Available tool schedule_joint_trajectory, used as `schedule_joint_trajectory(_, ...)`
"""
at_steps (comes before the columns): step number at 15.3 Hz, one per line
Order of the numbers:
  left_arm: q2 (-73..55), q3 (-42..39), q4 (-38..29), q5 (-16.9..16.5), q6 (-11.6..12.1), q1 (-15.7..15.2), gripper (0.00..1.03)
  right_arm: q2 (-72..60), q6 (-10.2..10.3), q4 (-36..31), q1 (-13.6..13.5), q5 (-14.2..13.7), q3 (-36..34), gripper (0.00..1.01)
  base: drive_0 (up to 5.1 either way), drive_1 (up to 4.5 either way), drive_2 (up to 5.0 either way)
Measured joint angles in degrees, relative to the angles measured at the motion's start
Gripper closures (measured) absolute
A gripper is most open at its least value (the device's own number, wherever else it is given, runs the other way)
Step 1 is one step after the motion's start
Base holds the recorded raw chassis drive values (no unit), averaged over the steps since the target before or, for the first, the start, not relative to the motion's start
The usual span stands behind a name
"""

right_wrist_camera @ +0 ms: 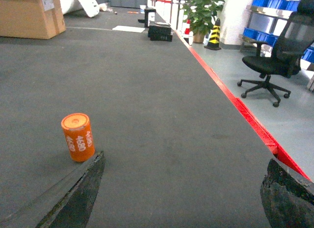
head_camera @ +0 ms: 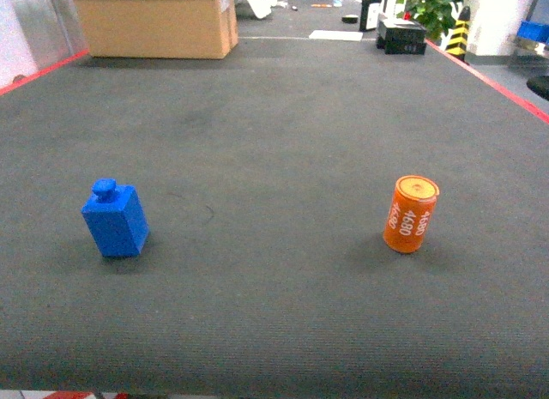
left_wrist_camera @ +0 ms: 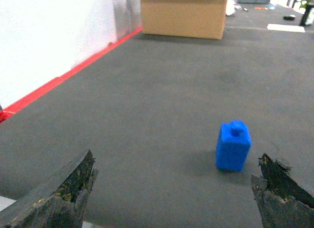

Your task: Sort blue parts and orange caps into right shelf containers

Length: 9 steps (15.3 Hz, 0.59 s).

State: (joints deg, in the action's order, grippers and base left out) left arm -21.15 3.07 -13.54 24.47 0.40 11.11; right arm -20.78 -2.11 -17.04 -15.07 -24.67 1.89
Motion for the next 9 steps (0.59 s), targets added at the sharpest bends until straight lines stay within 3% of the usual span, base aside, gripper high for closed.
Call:
schedule_joint_trajectory(2, -17.53, 6.95, -15.69, -4.07, -0.68, -1.64, 0.05, -19.80, -0.42, -16.11, 0.92, 2.75, 7.04, 0.03, 0.0, 0.00, 0.0)
schedule_joint_trajectory(4, -34.97, 14.97, -26.29, -7.37, -1.55, -1.14, 0.05, -36.33, 0.28, -25.66, 1.57, 4.61, 14.84, 0.03, 0.0, 0.00, 0.0)
schedule_joint_trajectory(7, -56.78, 24.79, -30.62, -10.32, -3.85, 0.00, 0.05, -56.22, 4.50, -28.20, 0.70, 8.07, 23.82, 0.03, 0.0, 0.00, 0.0)
schedule_joint_trajectory(9, -63.80, 28.17, -30.08, -10.56, -4.68, 0.55, 0.05, -62.99, 5.60, -28.44, 0.02, 8.90, 27.52, 0.03, 0.0, 0.00, 0.0)
